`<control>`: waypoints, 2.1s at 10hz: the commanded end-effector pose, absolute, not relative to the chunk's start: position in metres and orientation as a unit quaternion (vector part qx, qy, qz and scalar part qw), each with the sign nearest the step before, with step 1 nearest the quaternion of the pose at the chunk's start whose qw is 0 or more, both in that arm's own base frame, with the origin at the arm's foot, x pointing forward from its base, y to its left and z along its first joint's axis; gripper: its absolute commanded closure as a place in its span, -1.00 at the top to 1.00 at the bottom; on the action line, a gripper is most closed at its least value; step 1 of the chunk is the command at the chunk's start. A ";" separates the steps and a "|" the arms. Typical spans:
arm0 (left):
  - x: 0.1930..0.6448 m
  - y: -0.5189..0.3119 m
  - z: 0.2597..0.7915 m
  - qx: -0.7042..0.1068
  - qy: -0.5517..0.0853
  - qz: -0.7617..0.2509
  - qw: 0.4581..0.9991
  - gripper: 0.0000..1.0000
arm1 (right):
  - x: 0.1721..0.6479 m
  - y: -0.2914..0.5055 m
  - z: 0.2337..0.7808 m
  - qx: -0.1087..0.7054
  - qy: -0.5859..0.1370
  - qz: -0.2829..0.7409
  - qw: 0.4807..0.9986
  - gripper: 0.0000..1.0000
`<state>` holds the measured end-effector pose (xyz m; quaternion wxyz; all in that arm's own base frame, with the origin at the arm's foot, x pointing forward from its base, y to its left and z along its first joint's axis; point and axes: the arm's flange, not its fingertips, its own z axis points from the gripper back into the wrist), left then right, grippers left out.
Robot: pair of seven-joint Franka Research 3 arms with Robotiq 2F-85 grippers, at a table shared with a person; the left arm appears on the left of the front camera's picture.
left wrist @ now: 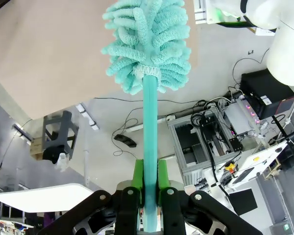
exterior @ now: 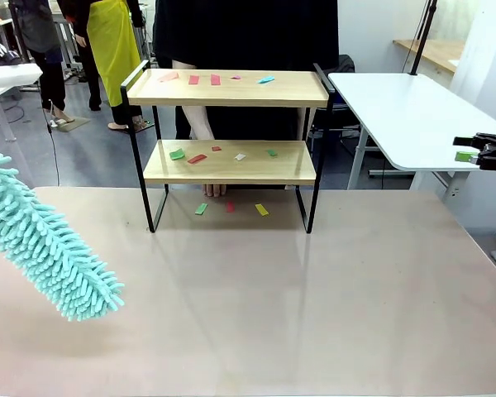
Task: Clean the shelf.
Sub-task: Clean the specific section of the Shelf indicated by the human with the Duster.
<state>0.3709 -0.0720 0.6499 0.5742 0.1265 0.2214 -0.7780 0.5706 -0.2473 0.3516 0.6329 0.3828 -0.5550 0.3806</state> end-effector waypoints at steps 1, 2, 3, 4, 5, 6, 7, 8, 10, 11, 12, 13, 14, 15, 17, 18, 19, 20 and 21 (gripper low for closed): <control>0.371 -0.072 0.653 0.126 0.219 -0.781 0.572 -0.74 | 0.571 -0.246 0.354 0.382 -0.556 0.382 0.631 1.00; 0.371 -0.072 0.653 0.126 0.219 -0.781 0.572 -0.74 | 0.571 -0.246 0.354 0.382 -0.556 0.382 0.631 1.00; 0.371 -0.072 0.653 0.126 0.219 -0.781 0.572 -0.74 | 0.571 -0.246 0.354 0.382 -0.556 0.382 0.631 1.00; 0.371 -0.072 0.653 0.126 0.219 -0.781 0.572 -0.74 | 0.571 -0.246 0.354 0.382 -0.556 0.382 0.631 1.00; 0.371 -0.072 0.653 0.126 0.219 -0.781 0.572 -0.74 | 0.571 -0.246 0.354 0.382 -0.556 0.382 0.631 1.00; 0.371 -0.072 0.653 0.126 0.219 -0.781 0.572 -0.74 | 0.571 -0.246 0.354 0.382 -0.556 0.382 0.631 1.00; 0.371 -0.072 0.653 0.126 0.219 -0.781 0.572 -0.74 | 0.571 -0.246 0.354 0.382 -0.556 0.382 0.631 1.00; 0.371 -0.072 0.653 0.126 0.219 -0.781 0.572 -0.74 | 0.571 -0.246 0.354 0.382 -0.556 0.382 0.631 1.00; 0.371 -0.072 0.653 0.126 0.219 -0.781 0.572 -0.74 | 0.571 -0.246 0.354 0.382 -0.556 0.382 0.631 1.00; 0.371 -0.072 0.650 0.127 0.221 -0.778 0.574 -0.74 | 0.571 -0.246 0.354 0.382 -0.556 0.382 0.631 1.00; 0.346 -0.068 0.659 0.110 0.198 -0.781 0.582 -0.74 | 0.571 -0.246 0.354 0.382 -0.556 0.382 0.631 1.00; 0.335 -0.069 0.659 0.089 0.159 -0.785 0.592 -0.74 | 0.571 -0.246 0.354 0.382 -0.556 0.382 0.631 1.00; 0.328 -0.068 0.655 0.069 0.123 -0.789 0.598 -0.74 | 0.571 -0.246 0.354 0.382 -0.556 0.382 0.631 1.00; 0.325 -0.069 0.646 0.036 0.091 -0.790 0.605 -0.74 | 0.571 -0.246 0.354 0.382 -0.556 0.382 0.631 1.00; 0.312 -0.086 0.619 -0.036 0.036 -0.784 0.619 -0.74 | 0.571 -0.246 0.354 0.382 -0.556 0.382 0.631 1.00; 0.300 -0.109 0.603 -0.062 0.006 -0.740 0.670 -0.74 | 0.571 -0.246 0.354 0.382 -0.556 0.382 0.631 1.00; 0.288 -0.136 0.587 -0.088 -0.023 -0.681 0.727 -0.74 | 0.571 -0.246 0.354 0.382 -0.556 0.382 0.631 1.00; 0.281 -0.158 0.572 -0.095 -0.039 -0.633 0.767 -0.74 | 0.571 -0.246 0.354 0.382 -0.556 0.382 0.631 1.00; 0.278 -0.177 0.558 -0.132 -0.052 -0.582 0.801 -0.74 | 0.571 -0.246 0.354 0.382 -0.556 0.382 0.631 1.00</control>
